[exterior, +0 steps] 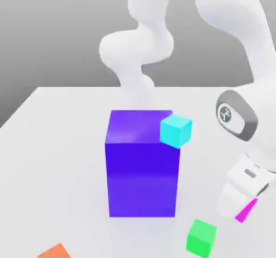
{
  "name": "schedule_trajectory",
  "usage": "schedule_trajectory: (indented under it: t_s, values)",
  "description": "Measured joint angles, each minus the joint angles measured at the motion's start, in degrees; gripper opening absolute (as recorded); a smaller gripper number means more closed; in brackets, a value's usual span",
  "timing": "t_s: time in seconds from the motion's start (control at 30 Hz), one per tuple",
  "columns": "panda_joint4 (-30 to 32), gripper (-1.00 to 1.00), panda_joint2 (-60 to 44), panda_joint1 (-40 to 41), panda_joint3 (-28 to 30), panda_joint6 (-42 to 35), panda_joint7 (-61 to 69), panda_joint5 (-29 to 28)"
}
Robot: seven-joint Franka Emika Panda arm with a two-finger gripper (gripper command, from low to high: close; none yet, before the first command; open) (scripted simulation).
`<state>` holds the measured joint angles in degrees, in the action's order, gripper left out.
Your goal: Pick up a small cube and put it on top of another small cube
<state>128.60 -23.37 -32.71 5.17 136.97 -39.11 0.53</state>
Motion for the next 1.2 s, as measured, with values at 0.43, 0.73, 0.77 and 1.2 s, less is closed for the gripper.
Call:
schedule_trajectory:
  t_s: [0.43, 0.73, 0.77, 1.2]
  values:
    - [-14.59, -1.0, -7.45, -1.72, 8.7, -16.49, -30.4, 5.78]
    - [-12.6, -1.0, -6.37, -6.46, 14.43, -15.87, -57.41, 9.96]
    - [-12.25, -1.0, -6.05, -7.1, 14.99, -15.51, -60.32, 10.34]
    - [-1.83, -1.0, 2.65, -15.73, 22.39, -3.67, -96.86, 13.19]
